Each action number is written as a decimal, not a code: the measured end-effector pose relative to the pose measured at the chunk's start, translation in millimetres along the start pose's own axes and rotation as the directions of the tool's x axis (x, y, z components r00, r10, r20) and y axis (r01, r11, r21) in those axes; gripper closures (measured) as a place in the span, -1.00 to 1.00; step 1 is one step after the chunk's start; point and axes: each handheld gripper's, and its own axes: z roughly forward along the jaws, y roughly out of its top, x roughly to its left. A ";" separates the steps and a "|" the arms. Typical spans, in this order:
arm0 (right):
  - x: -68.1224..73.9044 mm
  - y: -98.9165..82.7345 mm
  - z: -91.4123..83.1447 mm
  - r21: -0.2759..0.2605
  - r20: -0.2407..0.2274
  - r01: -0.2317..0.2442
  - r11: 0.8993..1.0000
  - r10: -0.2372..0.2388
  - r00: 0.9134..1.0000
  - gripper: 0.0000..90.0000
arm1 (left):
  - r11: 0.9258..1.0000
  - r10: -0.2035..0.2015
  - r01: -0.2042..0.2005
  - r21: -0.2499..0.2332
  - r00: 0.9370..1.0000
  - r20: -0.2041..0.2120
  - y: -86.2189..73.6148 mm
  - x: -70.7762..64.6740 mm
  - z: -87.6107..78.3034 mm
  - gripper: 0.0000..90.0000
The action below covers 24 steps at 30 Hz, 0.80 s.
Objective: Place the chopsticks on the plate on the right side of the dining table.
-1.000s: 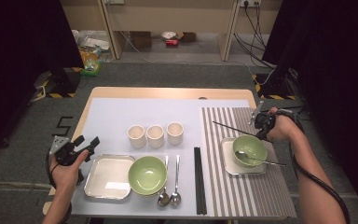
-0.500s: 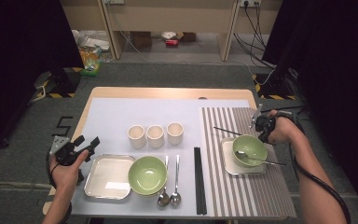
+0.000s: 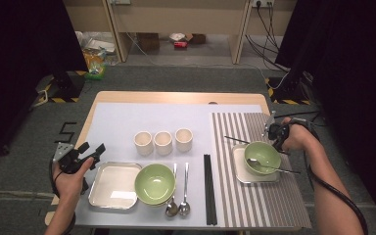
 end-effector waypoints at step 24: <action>-1.2 -1.9 2.2 0.001 -0.028 -0.035 0.999 0.035 0.999 0.90 | 1.000 0.003 -0.003 0.002 1.000 0.001 0.0 -0.3 0.4 -0.43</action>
